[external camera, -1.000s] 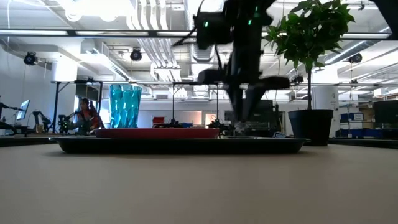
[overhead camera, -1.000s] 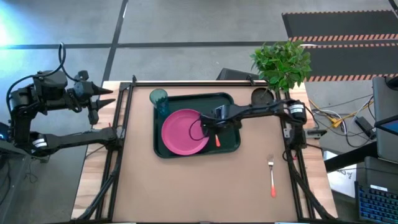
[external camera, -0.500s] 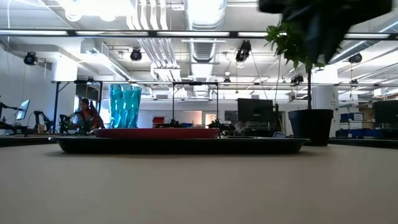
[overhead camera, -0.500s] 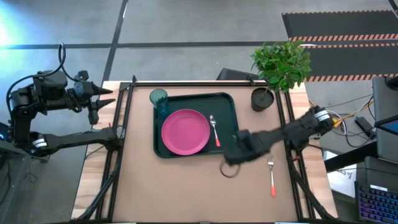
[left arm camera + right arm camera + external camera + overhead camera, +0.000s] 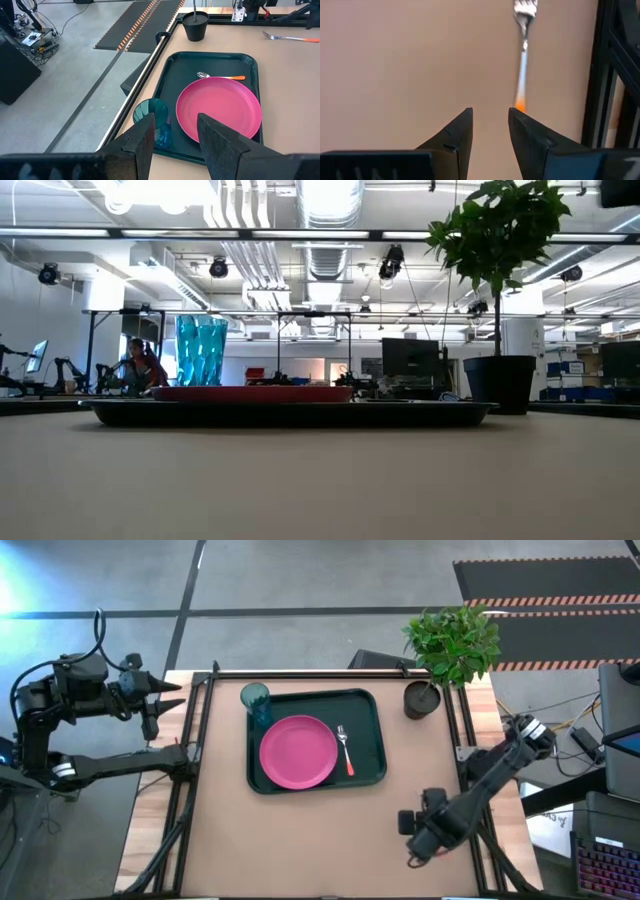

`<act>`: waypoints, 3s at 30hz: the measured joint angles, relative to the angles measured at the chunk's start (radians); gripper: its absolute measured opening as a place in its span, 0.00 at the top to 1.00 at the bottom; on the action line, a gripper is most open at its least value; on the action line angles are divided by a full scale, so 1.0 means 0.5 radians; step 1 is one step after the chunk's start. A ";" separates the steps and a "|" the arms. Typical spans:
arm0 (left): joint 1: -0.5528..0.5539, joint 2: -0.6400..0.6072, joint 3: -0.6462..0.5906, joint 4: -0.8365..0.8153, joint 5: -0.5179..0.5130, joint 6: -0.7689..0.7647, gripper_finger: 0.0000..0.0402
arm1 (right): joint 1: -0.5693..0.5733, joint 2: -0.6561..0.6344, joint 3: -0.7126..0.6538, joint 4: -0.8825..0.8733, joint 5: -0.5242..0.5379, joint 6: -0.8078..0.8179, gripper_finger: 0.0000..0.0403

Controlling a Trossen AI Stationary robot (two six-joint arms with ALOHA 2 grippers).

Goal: Pick and place plate/cup/fork/spoon on tray
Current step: Put the orange fork on the black serving tray to the right of the orange spoon

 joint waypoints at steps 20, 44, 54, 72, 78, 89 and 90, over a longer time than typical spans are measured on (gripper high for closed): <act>0.000 0.000 0.000 0.000 0.000 -0.003 0.67 | 0.022 -0.432 -0.891 0.610 -0.140 0.024 0.71; 0.000 0.000 0.000 0.001 0.000 -0.005 0.67 | 0.010 -0.362 -1.145 1.053 -0.124 -0.004 0.82; 0.000 0.000 0.000 0.002 0.000 -0.004 0.67 | -0.027 -0.353 -1.104 1.052 -0.137 -0.008 0.98; 0.000 0.000 0.000 0.000 0.000 -0.001 0.67 | -1.146 -0.051 0.244 0.126 0.494 -1.960 0.98; 0.000 0.000 0.000 -0.001 0.000 -0.001 0.67 | -1.726 0.011 0.278 0.281 0.460 -2.734 0.98; 0.000 0.000 0.000 -0.003 -0.001 -0.002 0.67 | -2.117 0.459 0.277 0.682 0.108 -3.332 0.98; 0.000 0.000 0.000 -0.003 0.000 -0.002 0.67 | -2.114 0.510 0.277 0.677 0.096 -3.350 0.98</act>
